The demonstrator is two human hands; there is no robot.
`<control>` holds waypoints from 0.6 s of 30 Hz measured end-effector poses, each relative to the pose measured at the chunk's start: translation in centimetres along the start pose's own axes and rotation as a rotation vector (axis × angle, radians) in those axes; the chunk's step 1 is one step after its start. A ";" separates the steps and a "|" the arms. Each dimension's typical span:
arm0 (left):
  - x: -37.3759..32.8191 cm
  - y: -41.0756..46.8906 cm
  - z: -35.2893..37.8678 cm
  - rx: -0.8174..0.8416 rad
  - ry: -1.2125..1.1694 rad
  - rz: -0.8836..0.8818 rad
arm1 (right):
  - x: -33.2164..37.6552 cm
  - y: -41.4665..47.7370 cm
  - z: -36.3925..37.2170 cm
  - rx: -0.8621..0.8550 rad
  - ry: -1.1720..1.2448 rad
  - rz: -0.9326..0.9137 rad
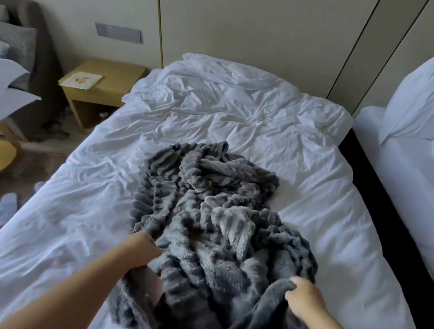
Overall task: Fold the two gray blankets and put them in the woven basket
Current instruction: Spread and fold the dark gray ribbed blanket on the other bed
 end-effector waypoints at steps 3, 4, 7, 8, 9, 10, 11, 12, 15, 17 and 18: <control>-0.3 1.3 1.0 -0.029 -0.036 -0.037 | 1.3 1.7 0.0 -0.167 0.138 -0.013; -0.4 1.9 1.4 0.003 -0.040 -0.057 | 1.9 2.4 0.5 -0.098 0.110 -0.075; -1.3 3.7 1.4 -0.096 -0.092 -0.073 | 3.3 4.5 0.6 -0.046 0.099 -0.111; -1.6 4.5 1.0 -0.165 -0.146 -0.072 | 3.7 5.4 0.0 -0.111 0.100 -0.101; -2.0 5.2 0.6 -0.213 -0.195 -0.074 | 4.1 6.7 -0.7 -0.169 0.083 -0.096; -2.5 6.2 0.2 -0.241 -0.231 -0.066 | 4.6 8.1 -1.3 -0.213 0.064 -0.095; -3.1 7.3 0.0 -0.244 -0.252 -0.058 | 5.2 9.6 -1.6 -0.229 0.041 -0.095; -3.5 8.7 0.1 -0.227 -0.271 -0.060 | 5.9 11.1 -1.5 -0.222 0.013 -0.092; -4.0 13.4 2.4 -0.066 -0.271 -0.122 | 7.9 15.1 1.3 -0.039 -0.012 -0.009; -3.2 16.4 5.1 0.056 -0.238 -0.187 | 9.1 17.5 5.0 0.120 -0.028 -0.004; -2.5 17.6 6.8 0.107 -0.215 -0.232 | 9.7 18.4 7.0 0.170 -0.043 -0.053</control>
Point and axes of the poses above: each hand's wrist, its own y-axis towards the middle knuckle, its own z-axis out of the palm, x = y × z, the point moved 2 cm from there along y, towards the middle knuckle, and after that the axes turned 12 degrees about -y, right-handed, at the moved point
